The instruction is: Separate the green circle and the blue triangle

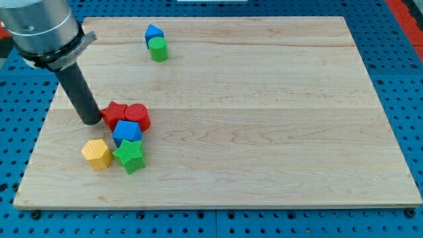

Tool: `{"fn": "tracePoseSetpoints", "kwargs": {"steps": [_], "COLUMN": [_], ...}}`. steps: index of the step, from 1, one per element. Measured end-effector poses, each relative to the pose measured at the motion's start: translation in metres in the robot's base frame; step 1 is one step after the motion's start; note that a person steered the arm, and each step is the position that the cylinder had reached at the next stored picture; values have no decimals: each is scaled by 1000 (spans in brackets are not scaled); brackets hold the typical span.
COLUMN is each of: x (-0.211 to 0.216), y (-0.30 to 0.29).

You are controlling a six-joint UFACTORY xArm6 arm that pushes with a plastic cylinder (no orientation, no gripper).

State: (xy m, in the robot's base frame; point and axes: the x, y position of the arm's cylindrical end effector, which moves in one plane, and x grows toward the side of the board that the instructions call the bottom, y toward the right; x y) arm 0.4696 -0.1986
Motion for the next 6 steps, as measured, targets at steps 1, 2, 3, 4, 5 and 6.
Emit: {"fn": "tracePoseSetpoints", "kwargs": {"steps": [1, 2, 3, 4, 5, 6], "x": [0, 0, -41, -97, -108, -113], "y": [17, 5, 4, 47, 140, 236]}}
